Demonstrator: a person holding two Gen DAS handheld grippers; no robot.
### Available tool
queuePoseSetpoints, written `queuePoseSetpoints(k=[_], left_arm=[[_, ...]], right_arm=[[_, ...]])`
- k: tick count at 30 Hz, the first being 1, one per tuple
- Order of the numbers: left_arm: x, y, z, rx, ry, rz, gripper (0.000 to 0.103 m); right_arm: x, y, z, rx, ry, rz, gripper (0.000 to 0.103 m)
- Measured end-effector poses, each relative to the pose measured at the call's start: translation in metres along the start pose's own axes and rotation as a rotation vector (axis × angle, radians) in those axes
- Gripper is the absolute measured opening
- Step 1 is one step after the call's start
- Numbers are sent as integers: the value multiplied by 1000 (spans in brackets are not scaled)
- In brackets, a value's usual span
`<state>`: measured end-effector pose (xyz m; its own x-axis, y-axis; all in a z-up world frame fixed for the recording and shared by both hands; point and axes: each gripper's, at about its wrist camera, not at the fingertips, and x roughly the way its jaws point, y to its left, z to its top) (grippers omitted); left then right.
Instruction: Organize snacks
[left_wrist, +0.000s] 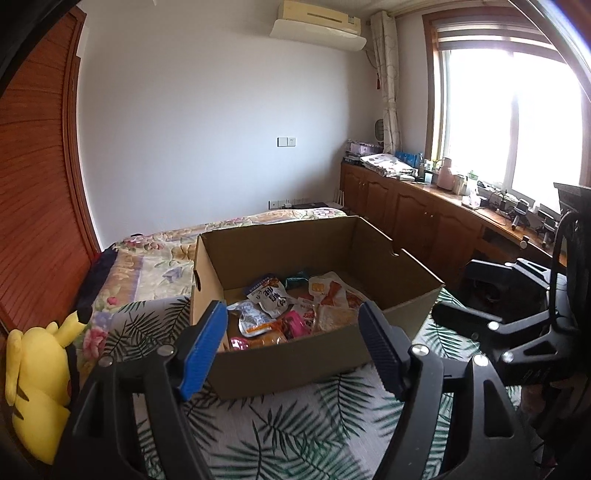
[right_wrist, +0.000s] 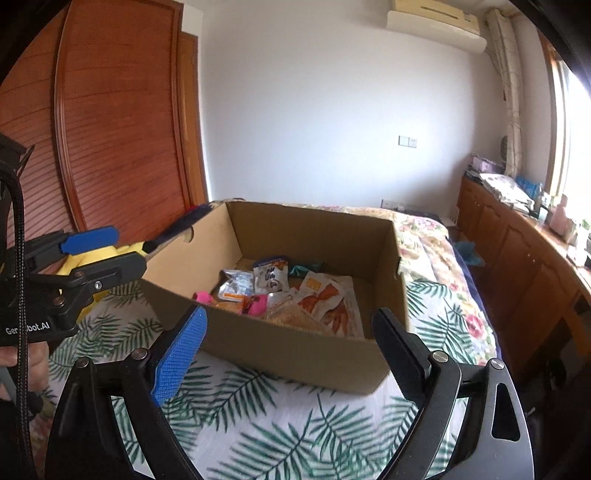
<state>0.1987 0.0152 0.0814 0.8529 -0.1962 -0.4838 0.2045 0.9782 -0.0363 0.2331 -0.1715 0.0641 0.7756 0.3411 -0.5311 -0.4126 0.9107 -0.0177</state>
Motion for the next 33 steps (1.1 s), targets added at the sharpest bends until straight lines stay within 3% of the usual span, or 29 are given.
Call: queuePoseSetpoints(k=[17,27,33], left_arm=[[-73,-23,-36,-13,-12,26,76],[-104,-31,-47,-24,-50,70,99],[-120,-38,-54,-23,-65,85,103]], right_arm=[[-85,15,-28,18,-69,-23,93],[-111,23,-45,46,-87,-20,102],[-125,25,-48,55,-107,-32,103]])
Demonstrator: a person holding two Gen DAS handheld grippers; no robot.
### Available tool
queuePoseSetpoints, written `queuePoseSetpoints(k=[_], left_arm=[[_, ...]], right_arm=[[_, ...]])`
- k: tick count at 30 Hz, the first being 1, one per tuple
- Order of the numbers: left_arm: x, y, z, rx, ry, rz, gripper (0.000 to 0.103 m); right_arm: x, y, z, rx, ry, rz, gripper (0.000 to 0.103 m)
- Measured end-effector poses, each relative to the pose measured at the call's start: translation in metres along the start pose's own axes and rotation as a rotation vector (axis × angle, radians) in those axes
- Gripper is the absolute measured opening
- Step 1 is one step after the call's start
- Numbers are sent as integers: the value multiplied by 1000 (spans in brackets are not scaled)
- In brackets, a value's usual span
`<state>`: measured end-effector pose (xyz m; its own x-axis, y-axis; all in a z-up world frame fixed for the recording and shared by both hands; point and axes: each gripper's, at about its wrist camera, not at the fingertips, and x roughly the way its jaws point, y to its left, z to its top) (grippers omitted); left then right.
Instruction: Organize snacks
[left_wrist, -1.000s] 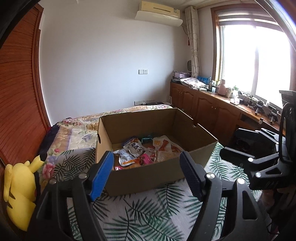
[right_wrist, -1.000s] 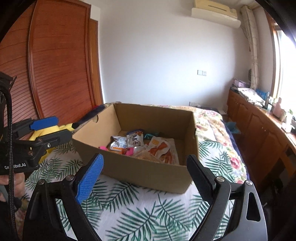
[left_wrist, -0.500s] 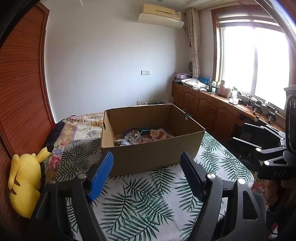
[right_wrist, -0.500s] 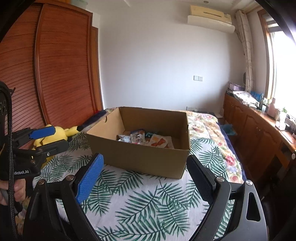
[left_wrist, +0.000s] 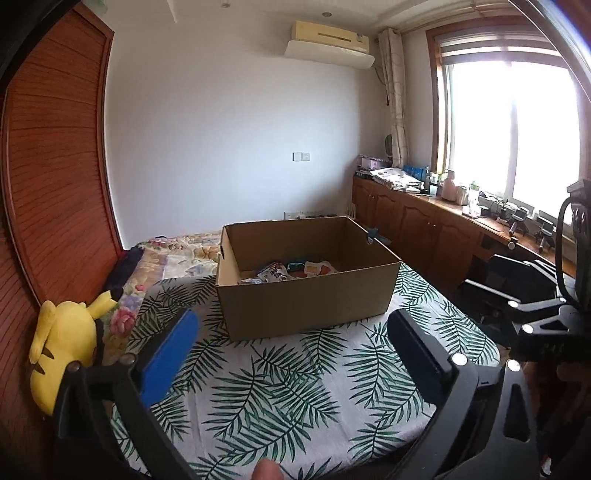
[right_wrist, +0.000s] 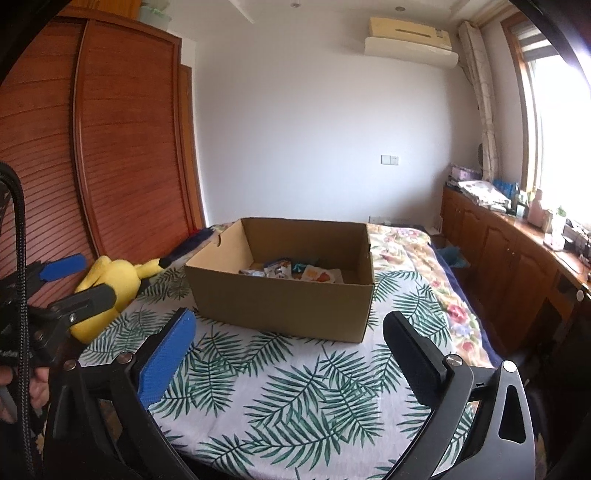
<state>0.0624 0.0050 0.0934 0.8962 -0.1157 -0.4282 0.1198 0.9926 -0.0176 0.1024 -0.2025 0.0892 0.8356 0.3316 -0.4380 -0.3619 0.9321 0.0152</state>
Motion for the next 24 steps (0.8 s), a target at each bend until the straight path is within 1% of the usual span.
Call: queuePoseSetpoints(k=[5,6,10,13,17,19,24], left_arm=[[-12,-10,-8,13,-21,67,103],[-14,-12,-11,12,-23,70,103],[-13,-16,-20,-13,10,34,103],[-13,-19,-27,-22,19,27,103],[-15,-22,-33,-15,19,46,103],[-16,-21,-36,-26,22,51,103],[-18,-15,-41,-40,22,77,103]], right_arm=[[-9,2,-4,2,-8,-2,103],[-11,3,-6,0,-11,-3,103],[-19,7,-12,2,-20,-15,103],[-28,8,-18,16,-39,-31,103],[-37,9,-26,24,-55,-58,103],[-39,9,-30,22,-62,-69,103],[-40,5,-37,52,-59,-59,103]])
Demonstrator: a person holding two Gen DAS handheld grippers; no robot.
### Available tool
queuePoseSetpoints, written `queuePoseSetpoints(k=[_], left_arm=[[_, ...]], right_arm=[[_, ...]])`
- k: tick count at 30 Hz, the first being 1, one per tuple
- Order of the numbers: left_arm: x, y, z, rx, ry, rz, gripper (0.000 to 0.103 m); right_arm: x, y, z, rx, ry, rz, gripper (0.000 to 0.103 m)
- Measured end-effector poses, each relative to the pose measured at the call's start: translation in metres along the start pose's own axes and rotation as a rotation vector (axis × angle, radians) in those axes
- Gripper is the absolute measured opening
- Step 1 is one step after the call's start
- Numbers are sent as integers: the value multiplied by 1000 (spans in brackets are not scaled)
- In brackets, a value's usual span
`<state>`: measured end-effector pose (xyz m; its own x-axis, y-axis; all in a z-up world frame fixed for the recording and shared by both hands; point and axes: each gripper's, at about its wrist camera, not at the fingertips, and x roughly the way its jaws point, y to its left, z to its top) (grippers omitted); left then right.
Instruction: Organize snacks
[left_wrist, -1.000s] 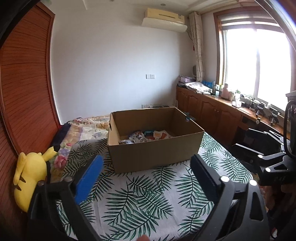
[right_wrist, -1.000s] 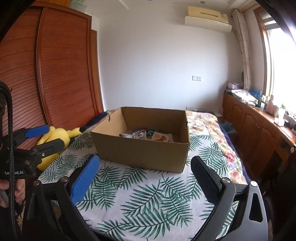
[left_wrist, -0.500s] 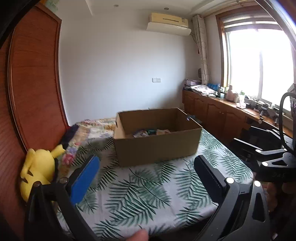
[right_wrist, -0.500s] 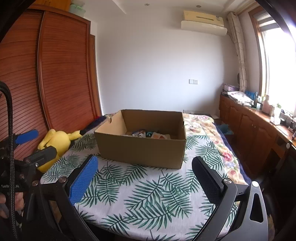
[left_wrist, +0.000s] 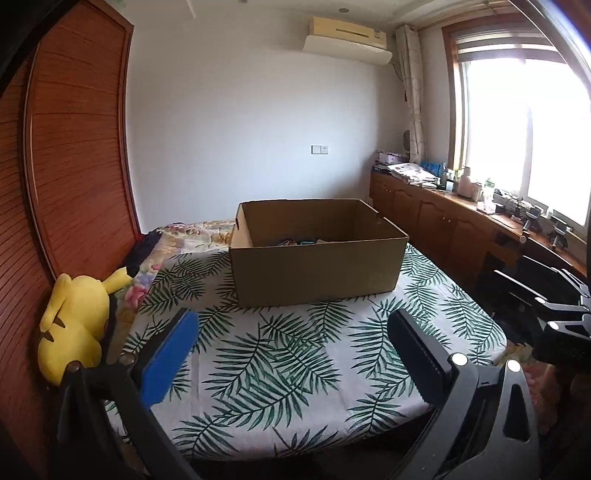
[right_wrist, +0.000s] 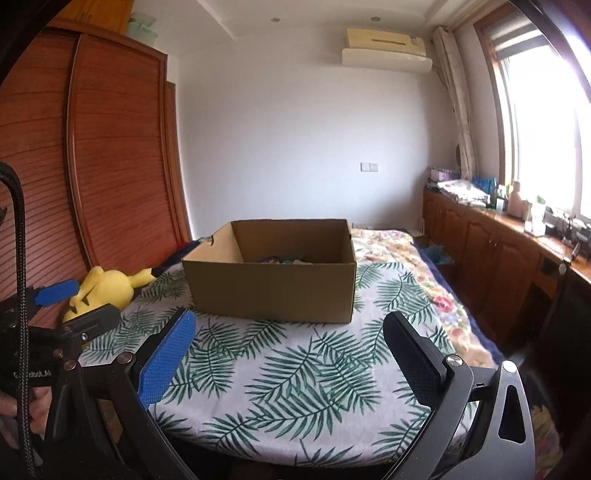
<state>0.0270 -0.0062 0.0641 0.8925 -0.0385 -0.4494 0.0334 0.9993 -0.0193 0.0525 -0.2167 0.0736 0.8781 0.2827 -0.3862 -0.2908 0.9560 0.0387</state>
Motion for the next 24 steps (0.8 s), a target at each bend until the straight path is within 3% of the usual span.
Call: queuePoseSetpoints(k=[24], left_arm=[[7,11,-15,-27,23,39,103]], right_arm=[[3,-2,-11,0,15,-6,102]])
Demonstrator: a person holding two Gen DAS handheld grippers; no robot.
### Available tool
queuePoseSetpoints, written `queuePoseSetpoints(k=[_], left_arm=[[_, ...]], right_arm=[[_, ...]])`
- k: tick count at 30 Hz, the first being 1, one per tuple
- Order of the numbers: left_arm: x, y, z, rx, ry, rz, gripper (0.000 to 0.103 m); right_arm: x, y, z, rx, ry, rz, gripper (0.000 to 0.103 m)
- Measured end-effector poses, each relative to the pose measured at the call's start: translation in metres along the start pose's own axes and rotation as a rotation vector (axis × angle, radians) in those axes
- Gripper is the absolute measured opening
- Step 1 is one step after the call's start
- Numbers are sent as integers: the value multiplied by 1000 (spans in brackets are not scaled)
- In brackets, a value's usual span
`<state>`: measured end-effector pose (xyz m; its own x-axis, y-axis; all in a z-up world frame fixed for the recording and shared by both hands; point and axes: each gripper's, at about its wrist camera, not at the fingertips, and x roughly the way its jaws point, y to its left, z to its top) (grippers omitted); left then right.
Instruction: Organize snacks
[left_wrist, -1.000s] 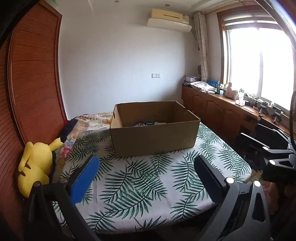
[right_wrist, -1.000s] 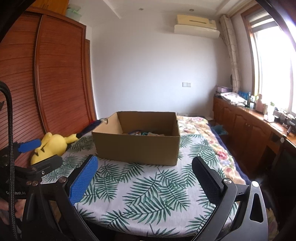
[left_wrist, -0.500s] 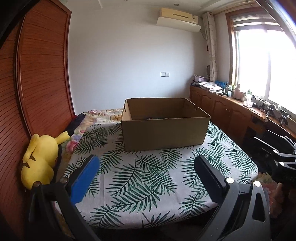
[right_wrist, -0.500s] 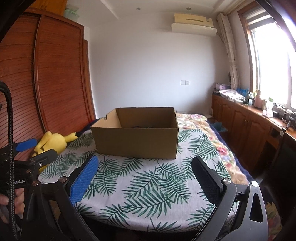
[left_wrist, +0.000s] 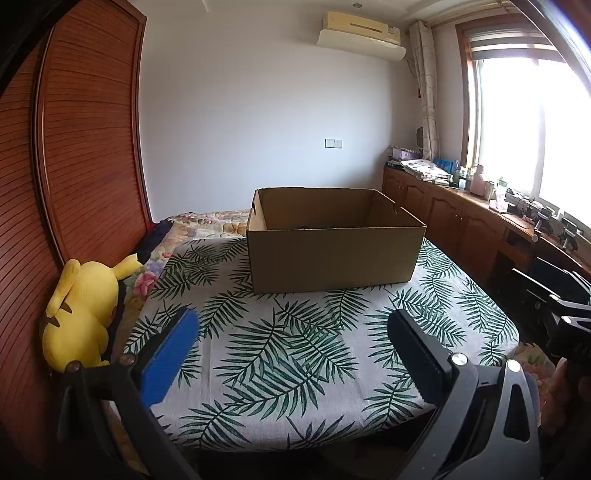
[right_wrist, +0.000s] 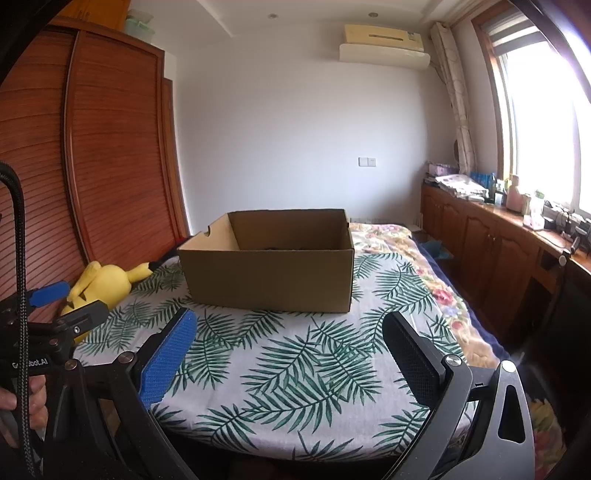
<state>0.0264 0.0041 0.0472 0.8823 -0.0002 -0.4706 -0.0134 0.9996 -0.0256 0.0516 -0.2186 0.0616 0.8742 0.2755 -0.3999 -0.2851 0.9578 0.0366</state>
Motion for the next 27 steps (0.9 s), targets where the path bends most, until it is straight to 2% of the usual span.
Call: queuePoseSetpoints(k=[27], left_arm=[[2,3,-3,-4,3,3,103]], right_arm=[[0,-3,0,7,6,1,102]])
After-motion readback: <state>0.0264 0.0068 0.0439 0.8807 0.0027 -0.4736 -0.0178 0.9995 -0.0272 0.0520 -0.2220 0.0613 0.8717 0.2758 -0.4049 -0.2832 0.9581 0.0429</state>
